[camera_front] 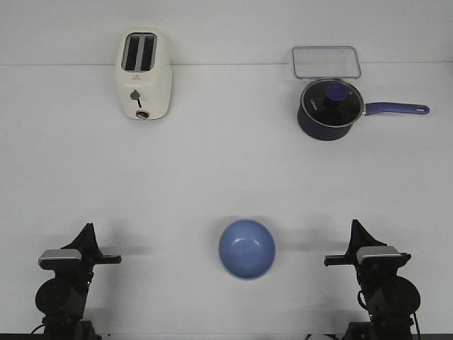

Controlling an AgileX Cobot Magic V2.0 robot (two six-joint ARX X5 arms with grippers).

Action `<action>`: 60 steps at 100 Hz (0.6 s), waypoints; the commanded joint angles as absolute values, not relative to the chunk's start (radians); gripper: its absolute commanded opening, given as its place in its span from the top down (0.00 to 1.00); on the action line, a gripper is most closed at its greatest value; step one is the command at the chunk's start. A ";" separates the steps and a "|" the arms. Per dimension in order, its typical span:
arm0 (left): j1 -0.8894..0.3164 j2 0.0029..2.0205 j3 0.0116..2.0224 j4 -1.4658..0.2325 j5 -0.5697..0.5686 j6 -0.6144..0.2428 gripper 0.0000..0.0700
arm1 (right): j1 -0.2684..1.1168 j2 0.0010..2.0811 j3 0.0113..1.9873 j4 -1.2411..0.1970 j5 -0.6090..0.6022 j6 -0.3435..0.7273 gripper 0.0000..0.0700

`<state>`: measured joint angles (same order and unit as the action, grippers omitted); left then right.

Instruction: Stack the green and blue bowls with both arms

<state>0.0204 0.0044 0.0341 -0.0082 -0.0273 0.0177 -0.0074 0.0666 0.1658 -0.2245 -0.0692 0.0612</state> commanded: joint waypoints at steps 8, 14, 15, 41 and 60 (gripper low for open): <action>0.021 0.003 0.014 0.002 -0.026 0.034 0.98 | -0.020 0.030 0.077 -0.163 -0.078 -0.001 0.99; 0.021 0.003 0.014 0.002 -0.026 0.034 0.98 | -0.020 0.014 0.047 -0.155 -0.078 -0.013 0.99; 0.021 0.003 0.014 0.002 -0.026 0.034 0.98 | -0.020 0.012 0.043 -0.155 -0.078 -0.014 0.99; 0.021 0.003 0.014 0.002 -0.026 0.034 0.98 | -0.020 0.001 0.012 -0.126 -0.079 -0.007 0.99; 0.021 0.003 0.014 0.002 -0.026 0.034 0.98 | -0.020 0.001 0.013 -0.096 -0.078 0.003 0.99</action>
<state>0.0204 0.0044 0.0341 -0.0082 -0.0273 0.0177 -0.0200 0.0025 0.0151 -0.1089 -0.0776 -0.0025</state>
